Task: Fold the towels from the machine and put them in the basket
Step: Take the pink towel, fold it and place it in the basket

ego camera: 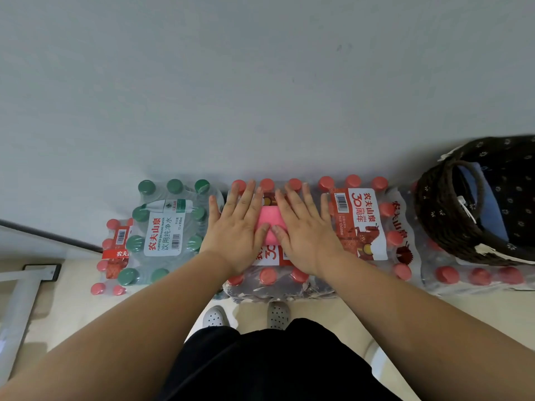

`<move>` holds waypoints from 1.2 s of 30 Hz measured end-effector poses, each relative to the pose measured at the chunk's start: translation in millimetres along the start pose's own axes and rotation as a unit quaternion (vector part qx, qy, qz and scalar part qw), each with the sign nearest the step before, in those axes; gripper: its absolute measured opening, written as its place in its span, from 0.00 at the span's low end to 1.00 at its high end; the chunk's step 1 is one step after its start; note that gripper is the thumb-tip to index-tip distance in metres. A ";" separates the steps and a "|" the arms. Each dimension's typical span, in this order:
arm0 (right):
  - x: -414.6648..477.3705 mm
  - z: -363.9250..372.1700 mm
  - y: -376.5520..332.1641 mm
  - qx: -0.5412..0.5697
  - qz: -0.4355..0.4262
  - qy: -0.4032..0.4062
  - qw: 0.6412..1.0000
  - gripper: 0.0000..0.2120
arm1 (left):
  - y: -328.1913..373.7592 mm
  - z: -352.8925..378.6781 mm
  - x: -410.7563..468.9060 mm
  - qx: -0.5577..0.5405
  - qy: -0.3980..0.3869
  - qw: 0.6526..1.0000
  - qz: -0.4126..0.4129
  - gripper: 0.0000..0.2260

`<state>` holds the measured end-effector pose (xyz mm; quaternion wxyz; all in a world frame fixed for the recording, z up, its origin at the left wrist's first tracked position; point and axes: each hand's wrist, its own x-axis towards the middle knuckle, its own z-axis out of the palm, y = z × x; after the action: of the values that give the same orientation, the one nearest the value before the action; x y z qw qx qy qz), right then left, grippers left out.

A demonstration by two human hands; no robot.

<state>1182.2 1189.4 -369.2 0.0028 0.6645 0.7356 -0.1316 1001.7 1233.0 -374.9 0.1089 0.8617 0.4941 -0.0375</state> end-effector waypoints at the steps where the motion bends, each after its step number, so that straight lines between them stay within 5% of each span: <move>1: 0.2 -1.0 1.4 0.006 -0.004 0.000 1.000 0.32 | 1.2 0.1 0.0 0.004 0.003 1.000 -0.001 0.32; 11: -8.7 -24.1 6.3 0.107 0.050 0.025 0.993 0.38 | 2.2 -21.8 -6.4 -0.012 -0.018 1.000 -0.003 0.31; 16: -10.5 -45.8 -0.3 0.123 0.053 0.028 0.991 0.21 | 2.2 -43.7 -1.9 -0.059 0.000 0.997 0.055 0.26; 20: -23.6 -67.9 -5.3 0.182 0.087 0.016 0.979 0.19 | 4.1 -62.3 8.6 -0.133 0.022 0.985 0.105 0.14; 27: -49.2 -108.7 6.2 0.291 0.125 0.024 0.948 0.39 | 15.1 -89.7 11.3 -0.304 -0.043 0.943 0.127 0.11; 31: -70.7 -131.2 17.3 0.303 0.092 -0.022 0.948 0.44 | 23.4 -100.2 8.3 -0.459 -0.079 0.880 0.090 0.18; 36: -92.3 -141.4 33.9 0.534 0.113 0.136 0.827 0.36 | 54.3 -108.5 8.8 -0.571 -0.100 0.805 0.128 0.32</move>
<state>1250.4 1129.9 -222.6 -0.4373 0.6521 0.4635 -0.4107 1048.3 1238.3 -262.6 0.6335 0.6910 0.2978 0.1800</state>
